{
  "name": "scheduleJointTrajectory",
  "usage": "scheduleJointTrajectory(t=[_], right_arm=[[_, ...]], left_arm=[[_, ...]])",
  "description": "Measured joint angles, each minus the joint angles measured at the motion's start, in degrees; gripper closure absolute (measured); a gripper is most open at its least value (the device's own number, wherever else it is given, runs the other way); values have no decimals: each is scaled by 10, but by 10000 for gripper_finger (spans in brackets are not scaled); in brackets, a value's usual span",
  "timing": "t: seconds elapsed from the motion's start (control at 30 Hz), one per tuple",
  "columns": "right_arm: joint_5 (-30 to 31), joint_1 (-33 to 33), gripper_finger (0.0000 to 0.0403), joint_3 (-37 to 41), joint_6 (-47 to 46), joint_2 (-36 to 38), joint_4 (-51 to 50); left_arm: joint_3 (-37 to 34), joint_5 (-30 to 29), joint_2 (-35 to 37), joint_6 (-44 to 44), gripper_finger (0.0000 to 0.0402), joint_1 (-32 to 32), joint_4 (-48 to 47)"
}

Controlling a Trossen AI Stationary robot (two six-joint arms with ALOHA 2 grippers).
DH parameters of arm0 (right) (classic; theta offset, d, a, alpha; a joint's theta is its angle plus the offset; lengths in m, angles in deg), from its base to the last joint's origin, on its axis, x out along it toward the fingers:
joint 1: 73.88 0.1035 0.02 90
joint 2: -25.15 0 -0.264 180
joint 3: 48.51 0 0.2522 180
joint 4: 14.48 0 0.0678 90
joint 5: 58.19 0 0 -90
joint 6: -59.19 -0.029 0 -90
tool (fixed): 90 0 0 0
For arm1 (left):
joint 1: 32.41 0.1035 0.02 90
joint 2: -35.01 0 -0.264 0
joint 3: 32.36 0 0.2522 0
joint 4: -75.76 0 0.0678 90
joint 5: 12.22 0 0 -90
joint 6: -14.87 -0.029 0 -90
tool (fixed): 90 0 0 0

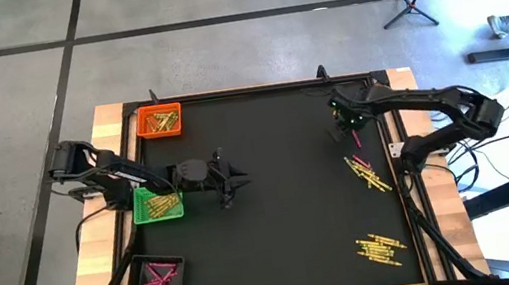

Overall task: Sort crayons
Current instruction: Put the pink crayon into the black bin

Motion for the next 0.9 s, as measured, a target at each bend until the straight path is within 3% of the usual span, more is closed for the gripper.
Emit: scheduleJointTrajectory(t=[0.3, 0.4, 0.7, 0.8, 0.9], right_arm=[[-50, -18, 216, 0, 12, -64, -16], [-60, -17, 244, -2, 20, -76, -15], [-64, -16, 381, -2, 58, -78, -10], [-62, -16, 393, -3, 79, -78, -7], [-63, -16, 380, -11, 94, -75, -8]], left_arm=[[0, 0, 0, 0, 301, 0, 0], [0, 0, 0, 0, 301, 0, 0], [0, 0, 0, 0, 301, 0, 0], [0, 0, 0, 0, 301, 0, 0], [0, 0, 0, 0, 301, 0, 0]])
